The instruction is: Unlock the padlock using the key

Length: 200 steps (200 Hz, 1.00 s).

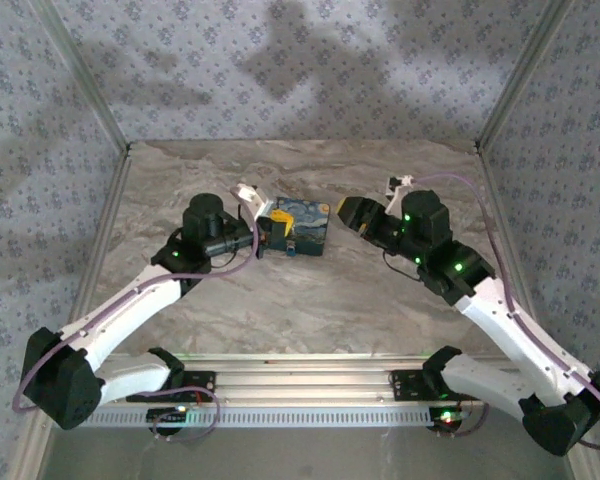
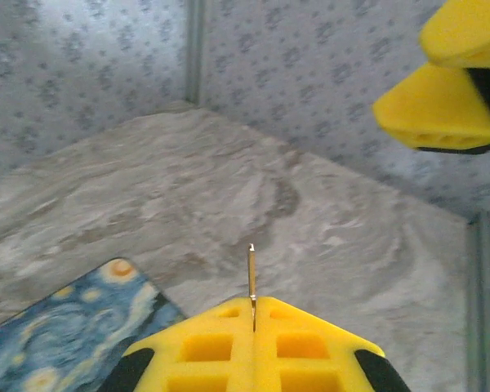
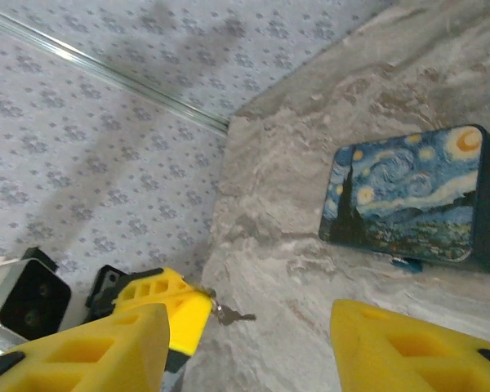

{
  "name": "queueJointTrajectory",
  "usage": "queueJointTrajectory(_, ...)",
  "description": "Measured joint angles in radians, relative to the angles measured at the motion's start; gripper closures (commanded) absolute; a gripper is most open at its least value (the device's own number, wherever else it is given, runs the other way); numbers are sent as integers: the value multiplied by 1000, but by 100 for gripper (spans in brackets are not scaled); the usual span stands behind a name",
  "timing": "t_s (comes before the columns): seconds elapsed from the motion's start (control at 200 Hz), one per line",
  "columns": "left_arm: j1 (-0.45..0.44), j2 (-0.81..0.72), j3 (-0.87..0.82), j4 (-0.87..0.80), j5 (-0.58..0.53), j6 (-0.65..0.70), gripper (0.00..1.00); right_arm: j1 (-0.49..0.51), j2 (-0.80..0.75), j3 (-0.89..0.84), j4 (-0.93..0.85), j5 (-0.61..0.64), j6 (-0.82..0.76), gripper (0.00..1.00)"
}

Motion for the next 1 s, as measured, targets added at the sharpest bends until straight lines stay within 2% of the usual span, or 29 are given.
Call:
queueJointTrajectory(0.105, 3, 0, 0, 14, 96, -50, 100, -2, -3, -17, 55, -27, -34, 53)
queueJointTrajectory(0.2, 3, 0, 0, 18, 166, -84, 100, -2, 11, -23, 103, -77, -77, 64)
queueJointTrajectory(0.28, 3, 3, 5, 18, 211, -102, 100, -5, 33, -23, 139, -142, -123, 68)
queueJointTrajectory(0.63, 3, 40, 67, 17, 323, -153, 100, -5, 103, 14, 172, -423, -334, 62)
queueJointTrajectory(0.79, 3, 56, 82, 18, 348, -163, 100, -5, 124, 14, 174, -483, -371, 62)
queueJointTrajectory(0.999, 3, 56, 89, 18, 367, -172, 100, -5, 170, 18, 174, -518, -388, 68)
